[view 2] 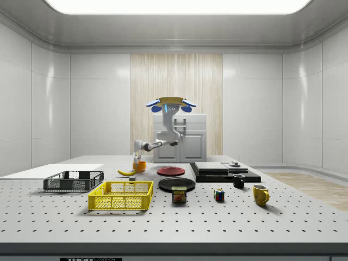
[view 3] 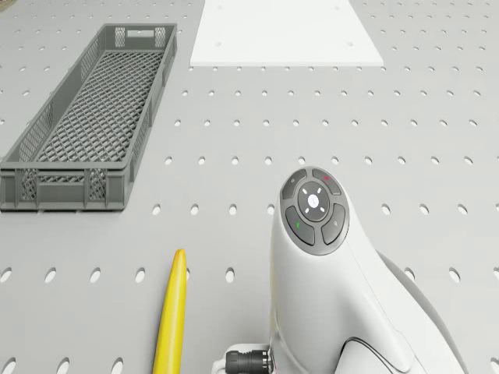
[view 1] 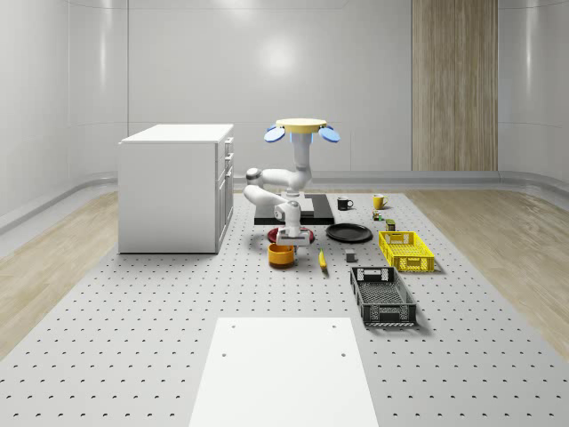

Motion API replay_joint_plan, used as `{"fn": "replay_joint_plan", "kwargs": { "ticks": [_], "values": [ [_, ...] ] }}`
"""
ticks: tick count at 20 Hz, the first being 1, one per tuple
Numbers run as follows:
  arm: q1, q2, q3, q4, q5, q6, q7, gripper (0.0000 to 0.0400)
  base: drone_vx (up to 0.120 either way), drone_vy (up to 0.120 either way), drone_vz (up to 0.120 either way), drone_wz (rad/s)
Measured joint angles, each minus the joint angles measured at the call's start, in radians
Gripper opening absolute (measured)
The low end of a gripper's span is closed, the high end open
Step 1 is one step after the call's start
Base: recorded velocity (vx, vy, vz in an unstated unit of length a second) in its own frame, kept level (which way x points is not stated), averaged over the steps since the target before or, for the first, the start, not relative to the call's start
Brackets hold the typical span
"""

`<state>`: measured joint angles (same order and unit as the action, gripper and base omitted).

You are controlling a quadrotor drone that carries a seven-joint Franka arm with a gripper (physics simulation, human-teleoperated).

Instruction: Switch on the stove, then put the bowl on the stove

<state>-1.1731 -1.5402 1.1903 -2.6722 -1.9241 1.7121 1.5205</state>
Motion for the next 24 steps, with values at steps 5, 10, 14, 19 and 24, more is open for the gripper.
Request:
{"fn": "replay_joint_plan", "kwargs": {
  "ticks": [5, 10, 14, 19, 24],
  "values": [
    [0.008, -0.005, 0.033, -0.013, 0.03, -0.014, 0.0, 0.01, -0.12, 0.104, 0.12, 0.0],
    [0.01, -0.008, 0.045, -0.018, 0.042, -0.018, 0.0, 0.01, -0.12, 0.12, 0.12, 0.0],
    [0.01, -0.01, 0.049, -0.019, 0.046, -0.018, 0.0, 0.01, -0.12, 0.12, 0.12, 0.0],
    [0.01, -0.012, 0.05, -0.019, 0.049, -0.017, 0.001, 0.01, -0.12, 0.04, 0.04, 0.0],
    [0.009, -0.014, 0.051, -0.019, 0.05, -0.015, 0.001, 0.01, -0.12, 0.0, 0.0, 0.0]
  ]
}}
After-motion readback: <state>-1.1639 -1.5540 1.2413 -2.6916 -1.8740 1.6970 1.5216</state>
